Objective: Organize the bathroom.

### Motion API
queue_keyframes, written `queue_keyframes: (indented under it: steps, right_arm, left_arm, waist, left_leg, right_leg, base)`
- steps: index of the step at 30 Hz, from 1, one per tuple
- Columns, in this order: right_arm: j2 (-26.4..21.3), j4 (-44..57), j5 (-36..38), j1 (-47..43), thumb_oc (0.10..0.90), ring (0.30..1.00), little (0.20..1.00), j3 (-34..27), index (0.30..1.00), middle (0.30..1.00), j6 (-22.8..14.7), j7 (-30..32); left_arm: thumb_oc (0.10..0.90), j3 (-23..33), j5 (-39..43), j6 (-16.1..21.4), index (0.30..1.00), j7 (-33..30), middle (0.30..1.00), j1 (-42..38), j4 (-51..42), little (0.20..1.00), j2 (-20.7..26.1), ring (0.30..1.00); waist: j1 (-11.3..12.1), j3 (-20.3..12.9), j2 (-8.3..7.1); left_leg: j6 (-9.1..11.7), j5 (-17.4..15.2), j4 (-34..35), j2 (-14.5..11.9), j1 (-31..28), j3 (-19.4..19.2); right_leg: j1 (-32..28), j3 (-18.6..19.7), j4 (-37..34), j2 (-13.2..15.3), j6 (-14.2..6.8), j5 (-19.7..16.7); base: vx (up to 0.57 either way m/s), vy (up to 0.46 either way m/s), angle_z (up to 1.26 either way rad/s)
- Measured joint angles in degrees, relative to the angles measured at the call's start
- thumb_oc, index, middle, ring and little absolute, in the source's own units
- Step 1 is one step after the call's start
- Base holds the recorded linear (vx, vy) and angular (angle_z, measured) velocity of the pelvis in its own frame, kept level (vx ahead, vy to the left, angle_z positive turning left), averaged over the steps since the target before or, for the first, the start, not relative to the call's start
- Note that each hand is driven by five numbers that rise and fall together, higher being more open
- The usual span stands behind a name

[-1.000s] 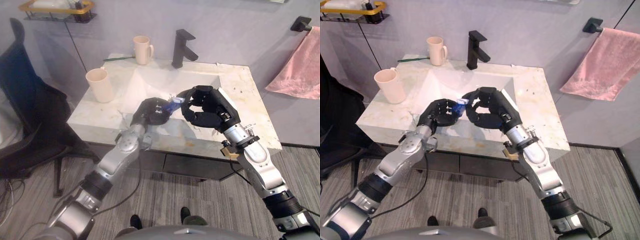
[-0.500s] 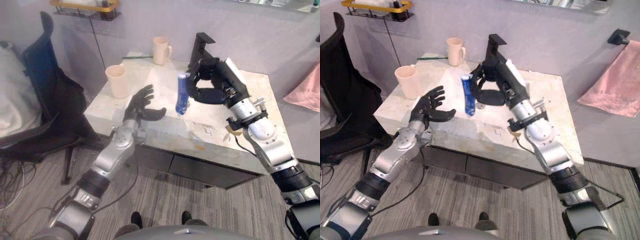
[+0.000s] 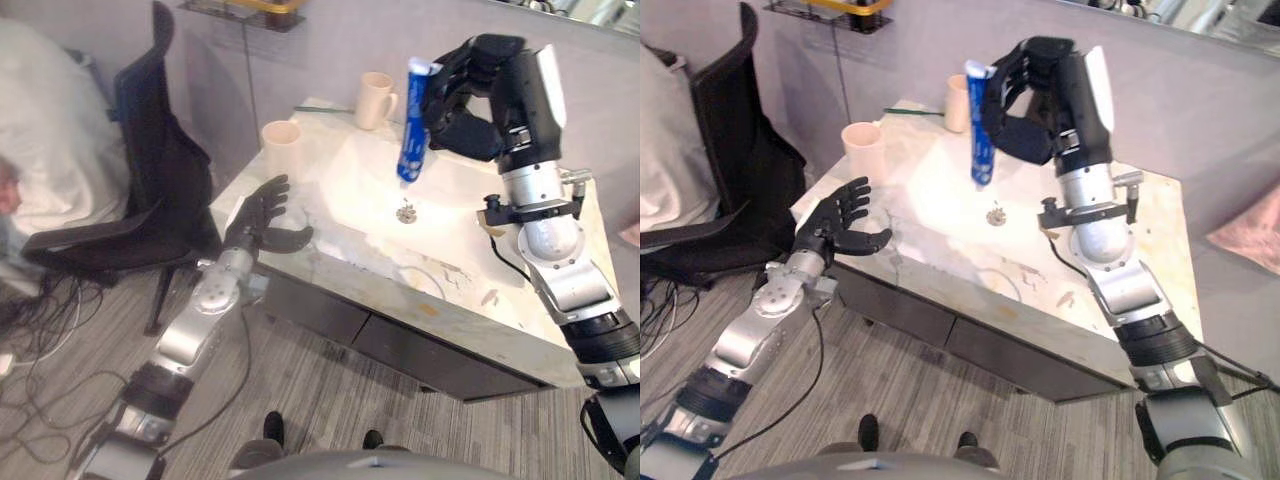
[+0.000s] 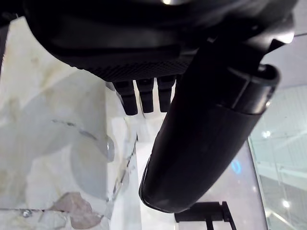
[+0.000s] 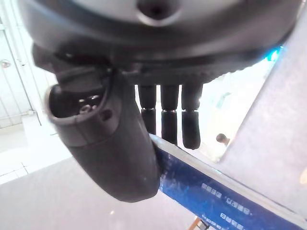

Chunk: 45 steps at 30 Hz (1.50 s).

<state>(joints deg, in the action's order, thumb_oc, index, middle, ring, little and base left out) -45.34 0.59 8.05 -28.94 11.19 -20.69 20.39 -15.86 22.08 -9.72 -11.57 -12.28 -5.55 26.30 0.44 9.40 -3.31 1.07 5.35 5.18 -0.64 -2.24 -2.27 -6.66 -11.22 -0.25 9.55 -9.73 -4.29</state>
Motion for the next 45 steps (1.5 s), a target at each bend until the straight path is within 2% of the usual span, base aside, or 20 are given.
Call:
queue_keyframes:
  steps: [2, 4, 8, 9, 10, 11, 12, 13, 14, 16, 19, 21, 28, 32, 34, 35, 37, 39, 42, 45]
  right_arm:
    - [-0.11, -1.20, -1.14, -0.37, 0.400, 0.300, 0.300, -0.98, 0.300, 0.300, -1.10, 5.10]
    - [0.10, -2.60, -2.88, -1.76, 0.400, 0.300, 0.300, -1.01, 0.300, 0.300, -1.92, 7.74]
    - [0.44, -3.40, -6.80, -4.88, 0.400, 0.300, 0.300, -0.74, 0.300, 0.300, -5.71, 10.49]
    - [0.39, -3.85, -7.34, -5.01, 0.400, 0.300, 0.300, -0.58, 0.300, 0.300, -6.41, 10.84]
    - [0.09, -4.69, -7.74, -5.56, 0.400, 0.300, 0.300, -0.38, 0.300, 0.300, -6.71, 11.59]
    - [0.08, -5.02, -7.75, -5.91, 0.400, 0.300, 0.300, -0.24, 0.300, 0.300, -6.83, 12.07]
    - [0.12, -6.38, -7.72, -7.44, 0.400, 0.300, 0.300, 0.74, 0.300, 0.300, -7.52, 13.06]
    - [0.12, -6.82, -7.70, -7.74, 0.400, 0.300, 0.300, 0.80, 0.300, 0.300, -7.62, 13.13]
    - [0.13, -7.32, -7.66, -7.91, 0.400, 0.300, 0.300, 0.76, 0.300, 0.300, -7.67, 13.41]
    - [0.13, -7.40, -7.45, -7.91, 0.400, 0.300, 0.300, 0.65, 0.300, 0.300, -7.66, 14.37]
    - [0.14, -7.40, -7.11, -7.97, 0.400, 0.300, 0.300, 1.33, 0.300, 0.300, -7.23, 14.28]
    - [0.15, -7.33, -7.08, -8.02, 0.400, 0.300, 0.300, 1.45, 0.300, 0.300, -7.22, 14.16]
    - [0.17, -9.13, -3.05, -8.39, 0.400, 0.300, 0.300, 1.38, 0.300, 0.300, -7.33, 13.02]
    - [0.86, -10.62, -2.06, -9.49, 0.400, 0.300, 0.300, 1.45, 0.300, 0.300, -7.39, 12.17]
    - [1.13, -11.40, -2.01, -10.11, 0.400, 0.300, 0.300, 1.52, 0.300, 0.300, -7.40, 11.81]
    - [1.70, -11.89, -2.03, -10.13, 0.400, 0.300, 0.300, 1.53, 0.300, 0.300, -7.41, 11.58]
    - [3.41, -11.90, -2.04, -10.55, 0.400, 0.300, 0.300, 1.58, 0.300, 0.300, -7.72, 11.91]
    - [3.46, -11.68, -1.95, -11.05, 0.400, 0.300, 0.300, 1.60, 0.300, 0.300, -8.11, 12.59]
    - [3.63, -11.59, -0.54, -9.83, 0.400, 0.300, 0.300, 1.90, 0.300, 0.300, -8.25, 12.28]
    - [3.64, -11.59, 1.62, -9.68, 0.400, 0.300, 0.300, 1.96, 0.300, 0.300, -8.40, 11.26]
  left_arm:
    - [0.800, -0.23, 0.38, 0.56, 0.900, 2.11, 0.900, 1.85, -1.92, 0.900, 0.50, 0.900]
    - [0.800, -0.23, 0.55, 0.95, 0.900, 2.60, 0.900, 2.05, -1.94, 0.900, 0.97, 0.900]
    - [0.800, 0.37, 2.19, 2.05, 0.900, 2.42, 0.900, 3.66, -2.00, 0.900, 3.25, 0.900]
    - [0.800, 0.42, 2.34, 2.29, 0.900, 2.42, 0.900, 4.13, -1.98, 0.900, 2.97, 0.900]
    - [0.800, -0.26, 2.74, 2.25, 0.900, 2.43, 0.900, 4.31, -1.43, 0.900, 2.57, 0.900]
    - [0.800, -0.63, 2.88, 2.31, 0.900, 2.53, 0.900, 4.47, -1.43, 0.900, 2.92, 0.900]
    - [0.800, -1.17, 3.12, 2.51, 0.900, 2.79, 0.900, 4.68, -1.26, 0.900, 3.82, 0.900]
    - [0.800, -1.24, 3.19, 2.51, 0.900, 3.27, 0.900, 4.91, -1.19, 0.900, 4.05, 0.900]
    - [0.800, -1.37, 3.36, 2.91, 0.900, 3.97, 0.900, 5.73, -1.17, 0.900, 4.09, 0.900]
    - [0.800, -2.44, 4.48, 3.73, 0.900, 3.98, 0.900, 8.27, -1.36, 0.900, 3.18, 0.900]
    - [0.800, -3.86, 5.16, 3.72, 0.900, 3.53, 0.900, 10.53, -1.41, 0.900, 2.77, 0.900]
    - [0.800, -3.97, 5.69, 3.73, 0.900, 3.43, 0.900, 10.57, -1.40, 0.900, 2.60, 0.900]
    - [0.800, -4.94, 7.06, 3.87, 0.900, 2.05, 0.900, 9.52, -1.29, 0.900, 2.04, 0.900]
    - [0.800, -5.88, 7.04, 4.16, 0.900, 1.70, 0.900, 7.91, -1.27, 0.900, 2.16, 0.900]
    - [0.800, -5.86, 7.06, 4.42, 0.900, 1.89, 0.900, 7.43, -0.99, 0.900, 1.93, 0.900]
    - [0.800, -5.92, 7.06, 4.51, 0.900, 2.78, 0.900, 7.46, -0.23, 0.900, 1.83, 0.900]
    - [0.800, -6.22, 7.07, 4.62, 0.900, 4.12, 0.900, 7.87, 0.71, 0.900, 1.89, 0.900]
    - [0.800, -7.26, 7.09, 4.86, 0.900, 5.19, 0.900, 7.87, 0.76, 0.900, 1.77, 0.900]
    - [0.800, -8.23, 7.67, 5.41, 0.900, 4.74, 0.900, 8.20, 1.24, 0.900, 1.99, 0.900]
    - [0.800, -8.96, 7.83, 5.64, 0.900, 4.79, 0.900, 8.02, 1.23, 0.900, 2.18, 0.900]
  waist:
    - [1.05, 0.46, 0.68]
    - [1.87, 0.70, 0.30]
    - [3.36, 1.78, -1.22]
    - [3.11, 1.99, -0.69]
    - [2.44, 3.28, 1.82]
    - [2.42, 3.67, 2.57]
    - [2.08, 4.11, 3.00]
    - [1.86, 4.07, 2.51]
    - [1.14, 3.94, 1.13]
    - [-0.03, 3.64, 1.64]
    - [2.00, 3.42, 2.25]
    - [2.19, 3.31, 2.22]
    - [2.63, 3.10, 1.87]
    - [3.48, 3.26, 0.36]
    - [4.80, 3.63, -0.27]
    - [5.77, 3.68, -0.38]
    - [5.65, 3.41, -0.32]
    - [4.11, 2.92, 1.41]
    - [3.87, 2.95, -0.24]
    - [2.74, 2.93, -0.07]
  left_leg:
    - [-0.26, 0.00, -0.02, -0.29, -0.27, 1.32]
    - [-0.86, 0.22, -0.08, 0.06, -0.36, 1.52]
    - [-1.72, 0.82, -0.21, 2.02, -0.10, 2.33]
    - [-1.98, 0.96, -0.16, 1.81, -0.26, 3.24]
    - [-2.36, 0.88, -0.28, -0.01, -0.77, 5.11]
    - [-2.47, 0.95, -0.30, -0.88, -0.68, 5.50]
    - [-2.23, 0.80, -0.71, -1.68, 0.33, 6.68]
    - [-2.17, 0.77, -0.58, -1.36, 0.69, 7.64]
    - [-1.84, 0.56, -0.07, 0.00, 0.81, 8.96]
    - [-1.02, -0.11, -0.28, 0.22, 0.63, 9.47]
    - [-0.67, -1.98, -3.44, -0.60, 0.67, 7.38]
    - [1.60, -1.69, -2.87, -0.94, -0.64, 7.25]
    - [1.82, -2.01, -3.47, 0.11, -0.98, 7.56]
    - [3.96, -3.46, -12.72, 1.79, 4.28, 8.06]
    - [4.35, -3.73, -21.06, 2.34, 8.31, 7.39]
    - [4.20, -4.13, -23.90, 1.43, 9.21, 6.30]
    - [1.92, -5.45, -18.58, -0.92, 6.59, 2.07]
    - [1.77, -4.36, -9.60, -3.25, 3.88, -0.25]
    - [1.40, -0.81, -3.86, -1.99, 1.48, -1.17]
    - [0.19, 0.78, -0.40, -0.29, 0.23, -1.51]
  right_leg:
    - [1.85, -0.81, 4.37, 0.28, 0.05, 0.31]
    - [2.13, -1.31, 4.91, 1.04, 0.21, 1.07]
    - [-0.72, -2.98, 0.28, 1.95, -0.50, 1.75]
    - [-0.50, -2.95, 1.75, 1.84, -0.67, 1.92]
    - [3.56, -2.03, 9.41, 0.96, -2.44, 5.47]
    - [5.00, -0.13, 8.43, -0.50, -2.38, 6.50]
    - [7.37, 2.74, 4.76, -3.13, -2.14, 6.12]
    - [7.74, 2.86, 1.54, -3.76, -1.72, 5.57]
    - [7.17, 2.95, -1.83, -3.72, -0.01, 4.09]
    - [5.06, 2.34, -3.87, -3.67, 1.99, 1.42]
    - [3.10, 1.53, -4.66, -4.23, 3.78, -0.38]
    - [1.96, 1.20, -4.55, -4.85, 4.13, -0.12]
    - [0.07, 0.10, -4.33, -4.08, 4.35, 0.01]
    - [-0.54, -1.00, -4.28, -3.08, 5.42, 1.83]
    - [-1.00, -1.10, -4.28, -2.85, 5.69, 2.62]
    - [-2.04, -1.17, -4.30, -2.68, 6.23, 2.98]
    - [-2.66, -1.48, -4.32, -3.97, 6.90, 3.83]
    - [-2.06, -1.61, -4.32, -5.98, 6.72, 3.85]
    - [-0.96, -1.09, -4.31, -5.42, 5.92, 3.07]
    - [-0.53, -1.38, -4.33, -3.81, 5.08, 2.54]
  base:
    - [0.12, -0.063, 0.31]
    - [0.13, -0.080, 0.06]
    - [0.17, -0.085, 0.13]
    - [0.25, -0.095, 0.36]
    - [0.22, -0.085, 0.38]
    - [0.25, -0.131, 0.42]
    - [0.14, -0.098, 0.40]
    - [0.22, -0.146, 0.76]
    - [0.18, -0.106, 0.99]
    - [0.16, -0.086, 0.92]
    - [0.15, -0.071, 0.14]
    - [0.16, -0.098, 0.00]
    - [0.09, -0.092, 0.20]
    - [0.08, -0.055, 0.33]
    - [0.18, 0.031, 0.12]
    - [0.23, 0.118, -0.02]
    - [0.22, 0.155, 0.06]
    - [0.19, 0.163, 0.08]
    - [0.14, 0.121, -0.10]
    - [0.12, 0.078, 0.04]
